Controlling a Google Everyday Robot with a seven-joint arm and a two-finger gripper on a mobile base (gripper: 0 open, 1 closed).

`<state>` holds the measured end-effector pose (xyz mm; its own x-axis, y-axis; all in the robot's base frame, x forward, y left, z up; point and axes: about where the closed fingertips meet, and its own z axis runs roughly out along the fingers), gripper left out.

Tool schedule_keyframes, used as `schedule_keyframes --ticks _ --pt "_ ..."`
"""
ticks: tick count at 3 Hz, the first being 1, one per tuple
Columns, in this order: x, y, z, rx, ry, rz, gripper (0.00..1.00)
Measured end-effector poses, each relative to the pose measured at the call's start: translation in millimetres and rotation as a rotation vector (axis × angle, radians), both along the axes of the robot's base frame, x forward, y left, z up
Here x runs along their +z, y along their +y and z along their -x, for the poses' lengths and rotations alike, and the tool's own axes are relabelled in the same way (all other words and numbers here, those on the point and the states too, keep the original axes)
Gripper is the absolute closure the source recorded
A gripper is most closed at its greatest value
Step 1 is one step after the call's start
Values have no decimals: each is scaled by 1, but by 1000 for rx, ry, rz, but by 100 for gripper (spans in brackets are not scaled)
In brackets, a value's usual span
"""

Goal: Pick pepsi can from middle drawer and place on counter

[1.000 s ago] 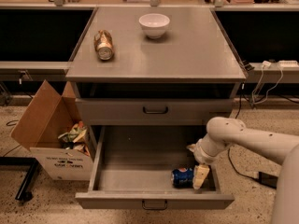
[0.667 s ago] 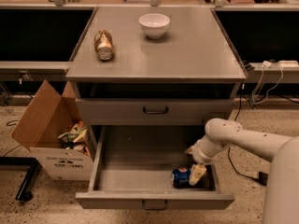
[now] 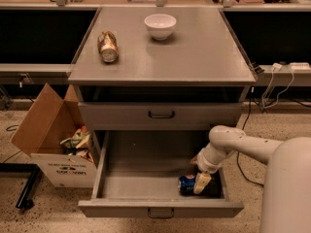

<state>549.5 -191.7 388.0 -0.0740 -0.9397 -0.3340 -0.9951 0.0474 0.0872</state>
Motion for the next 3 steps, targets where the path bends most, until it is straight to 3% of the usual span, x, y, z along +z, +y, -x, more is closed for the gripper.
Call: schedule_keyframes --ticks 1,2,3 --pt "-19 9 5 21 42 1 23" --pt "-27 13 7 31 60 1 53" --pt "-27 13 7 31 60 1 76"
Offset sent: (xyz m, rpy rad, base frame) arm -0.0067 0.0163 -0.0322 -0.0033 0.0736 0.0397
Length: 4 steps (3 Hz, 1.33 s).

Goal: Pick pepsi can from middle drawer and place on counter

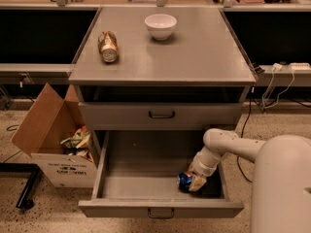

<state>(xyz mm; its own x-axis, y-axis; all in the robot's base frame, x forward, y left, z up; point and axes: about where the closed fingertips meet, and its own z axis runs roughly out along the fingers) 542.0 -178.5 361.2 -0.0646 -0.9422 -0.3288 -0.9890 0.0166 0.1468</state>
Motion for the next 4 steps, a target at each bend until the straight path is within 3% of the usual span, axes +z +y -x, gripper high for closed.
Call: schedule_keyframes --ticks 1,3,4 --pt "38 -2 2 -35 -51 -51 98" --pt "184 -30 8 -96 -199 -176 100" --pt "184 -30 8 -96 -199 -176 100"
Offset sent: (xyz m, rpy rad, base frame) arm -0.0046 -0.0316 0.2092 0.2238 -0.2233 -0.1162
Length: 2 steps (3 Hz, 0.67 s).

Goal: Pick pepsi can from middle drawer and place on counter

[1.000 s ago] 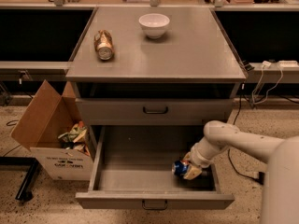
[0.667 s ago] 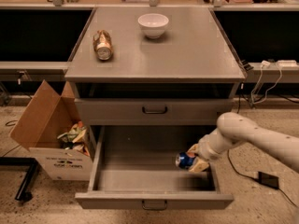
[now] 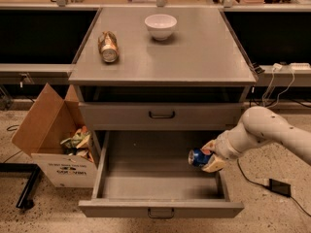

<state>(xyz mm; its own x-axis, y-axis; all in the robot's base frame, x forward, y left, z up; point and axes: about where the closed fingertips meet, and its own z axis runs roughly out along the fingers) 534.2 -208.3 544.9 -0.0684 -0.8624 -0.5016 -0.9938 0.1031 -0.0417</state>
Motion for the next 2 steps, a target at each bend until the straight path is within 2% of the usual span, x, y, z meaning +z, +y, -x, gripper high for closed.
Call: schedule_keyframes --ticks 1,2 --pt "24 5 8 28 -14 -11 100" --pt "78 25 27 107 -49 8 100"
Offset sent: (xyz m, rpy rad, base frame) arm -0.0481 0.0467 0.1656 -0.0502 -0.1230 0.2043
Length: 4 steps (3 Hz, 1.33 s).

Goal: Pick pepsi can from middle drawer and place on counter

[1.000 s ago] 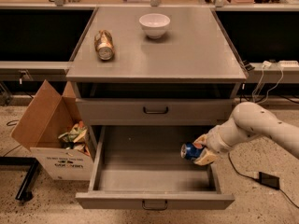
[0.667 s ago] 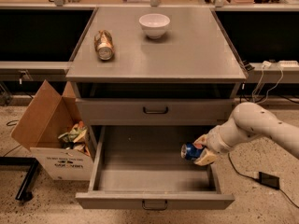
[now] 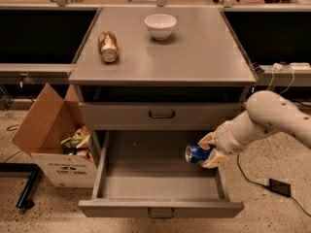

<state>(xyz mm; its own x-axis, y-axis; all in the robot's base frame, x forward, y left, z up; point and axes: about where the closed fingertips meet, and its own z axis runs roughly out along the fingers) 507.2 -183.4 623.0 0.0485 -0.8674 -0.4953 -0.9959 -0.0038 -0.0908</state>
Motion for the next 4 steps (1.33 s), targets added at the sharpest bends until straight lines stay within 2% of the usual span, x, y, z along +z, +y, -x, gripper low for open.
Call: schedule_keyframes --ticks 1,2,3,4 --pt "69 13 16 35 -82 21 100" --pt "133 14 28 53 -199 5 100" --pt "133 14 28 53 -199 5 100" --pt "163 7 -4 7 -243 -13 100"
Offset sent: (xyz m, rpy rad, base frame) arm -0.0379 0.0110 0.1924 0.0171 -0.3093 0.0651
